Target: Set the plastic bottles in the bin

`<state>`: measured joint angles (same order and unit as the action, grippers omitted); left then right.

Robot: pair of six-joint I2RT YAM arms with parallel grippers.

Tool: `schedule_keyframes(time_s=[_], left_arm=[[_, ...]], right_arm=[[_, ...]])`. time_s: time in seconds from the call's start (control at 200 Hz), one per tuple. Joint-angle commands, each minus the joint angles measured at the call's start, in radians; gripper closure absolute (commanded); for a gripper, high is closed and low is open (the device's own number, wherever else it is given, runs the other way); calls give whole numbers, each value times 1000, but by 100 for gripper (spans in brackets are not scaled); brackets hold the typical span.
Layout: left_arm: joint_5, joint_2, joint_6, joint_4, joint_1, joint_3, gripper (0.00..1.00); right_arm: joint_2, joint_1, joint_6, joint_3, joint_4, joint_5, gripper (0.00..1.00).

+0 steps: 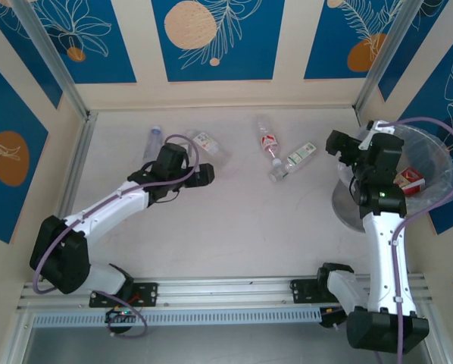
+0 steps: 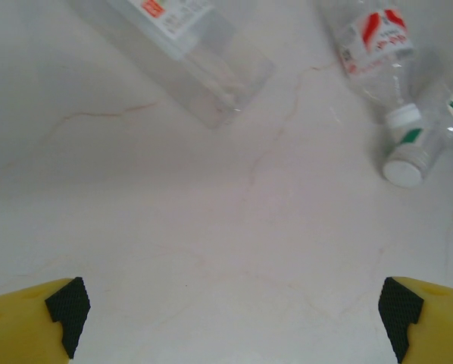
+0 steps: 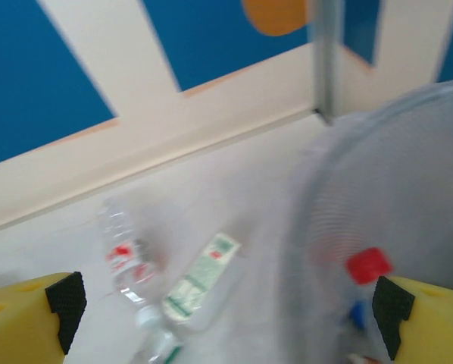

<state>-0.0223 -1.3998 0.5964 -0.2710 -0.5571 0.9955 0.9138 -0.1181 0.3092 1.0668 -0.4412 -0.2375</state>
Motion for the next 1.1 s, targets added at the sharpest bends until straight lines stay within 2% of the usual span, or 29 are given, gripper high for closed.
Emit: schedule_keyframes(time_s=[0.0, 0.09, 0.28, 0.445, 0.55, 0.615, 0.66, 0.86, 0.96, 1.095], left_arm=[[-117, 24, 10, -117, 37, 30, 1], [-164, 10, 26, -198, 70, 80, 1], [-211, -7, -13, -264, 95, 142, 1], [-211, -28, -10, -291, 105, 162, 1], [-201, -45, 28, -270, 106, 146, 1], [-183, -62, 47, -263, 107, 146, 1], [-171, -73, 58, -261, 107, 146, 1], [-149, -90, 69, -256, 106, 144, 1], [-148, -78, 67, -251, 106, 128, 1], [3, -53, 49, -139, 106, 52, 1]], right_arm=[[-37, 65, 71, 45, -6, 115, 0], [-53, 117, 115, 29, 19, 172, 0], [-75, 210, 187, -30, 51, 238, 0], [-71, 275, 245, -73, 119, 307, 1], [-22, 313, 321, -82, 142, 361, 1], [24, 350, 350, -83, 152, 353, 2], [57, 387, 360, -87, 156, 308, 2], [177, 548, 440, -157, 190, -99, 0], [240, 592, 462, -186, 219, -215, 1], [341, 610, 534, -214, 233, -328, 1]])
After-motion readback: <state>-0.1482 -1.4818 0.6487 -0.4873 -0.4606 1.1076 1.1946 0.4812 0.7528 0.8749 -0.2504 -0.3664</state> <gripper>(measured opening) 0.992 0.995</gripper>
